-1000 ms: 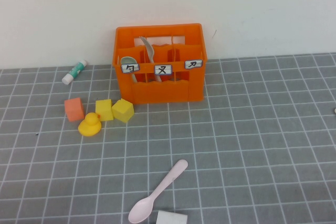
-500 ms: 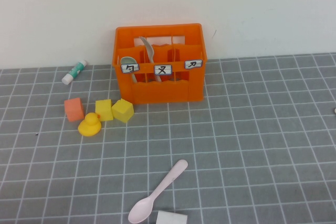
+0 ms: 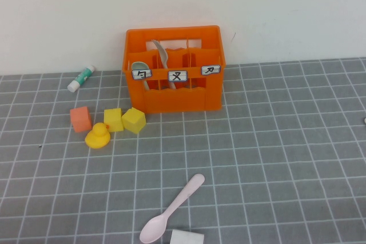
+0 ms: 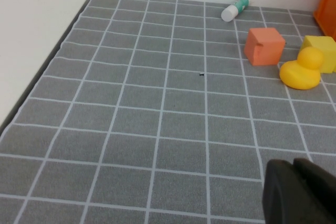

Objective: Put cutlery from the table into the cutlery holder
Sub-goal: Pick up the spoon

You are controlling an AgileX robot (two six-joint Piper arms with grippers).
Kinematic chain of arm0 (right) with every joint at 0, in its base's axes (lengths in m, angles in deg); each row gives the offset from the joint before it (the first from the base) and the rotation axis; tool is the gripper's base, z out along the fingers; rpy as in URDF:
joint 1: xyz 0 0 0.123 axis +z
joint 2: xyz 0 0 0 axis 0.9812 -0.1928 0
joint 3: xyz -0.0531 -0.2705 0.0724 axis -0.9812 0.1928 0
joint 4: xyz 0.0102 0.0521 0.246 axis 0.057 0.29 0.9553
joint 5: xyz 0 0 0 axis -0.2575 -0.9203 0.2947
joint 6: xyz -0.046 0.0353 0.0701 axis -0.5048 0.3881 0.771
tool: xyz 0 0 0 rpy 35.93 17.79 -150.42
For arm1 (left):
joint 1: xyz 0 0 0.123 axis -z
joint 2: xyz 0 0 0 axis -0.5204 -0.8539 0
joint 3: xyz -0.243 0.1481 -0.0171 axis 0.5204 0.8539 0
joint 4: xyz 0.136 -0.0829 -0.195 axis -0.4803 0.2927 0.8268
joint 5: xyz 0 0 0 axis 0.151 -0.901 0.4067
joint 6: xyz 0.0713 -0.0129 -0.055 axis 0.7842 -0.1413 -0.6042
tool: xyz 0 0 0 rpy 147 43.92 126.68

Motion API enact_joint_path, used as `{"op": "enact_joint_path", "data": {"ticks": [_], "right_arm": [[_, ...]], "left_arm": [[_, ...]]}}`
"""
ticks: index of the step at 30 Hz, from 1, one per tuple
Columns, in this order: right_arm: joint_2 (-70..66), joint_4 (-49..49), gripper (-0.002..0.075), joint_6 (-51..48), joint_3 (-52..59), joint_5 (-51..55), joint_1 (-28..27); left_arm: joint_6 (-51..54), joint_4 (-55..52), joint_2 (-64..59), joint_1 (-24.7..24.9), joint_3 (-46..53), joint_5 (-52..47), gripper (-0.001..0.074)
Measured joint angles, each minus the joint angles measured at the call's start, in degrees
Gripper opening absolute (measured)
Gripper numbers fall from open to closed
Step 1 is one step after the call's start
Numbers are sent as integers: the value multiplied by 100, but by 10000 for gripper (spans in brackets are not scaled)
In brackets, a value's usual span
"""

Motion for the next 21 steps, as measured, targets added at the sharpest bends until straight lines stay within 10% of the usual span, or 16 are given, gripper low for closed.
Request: {"op": "enact_joint_path", "data": {"ticks": [11, 21], "right_arm": [[0, -122, -3, -1075, 0, -170, 0], [-296, 342, -3, -4030, -1620, 1685, 0]], "left_arm": [[12, 0, 0, 0, 0, 0, 0], [12, 0, 0, 0, 0, 0, 0]]}}
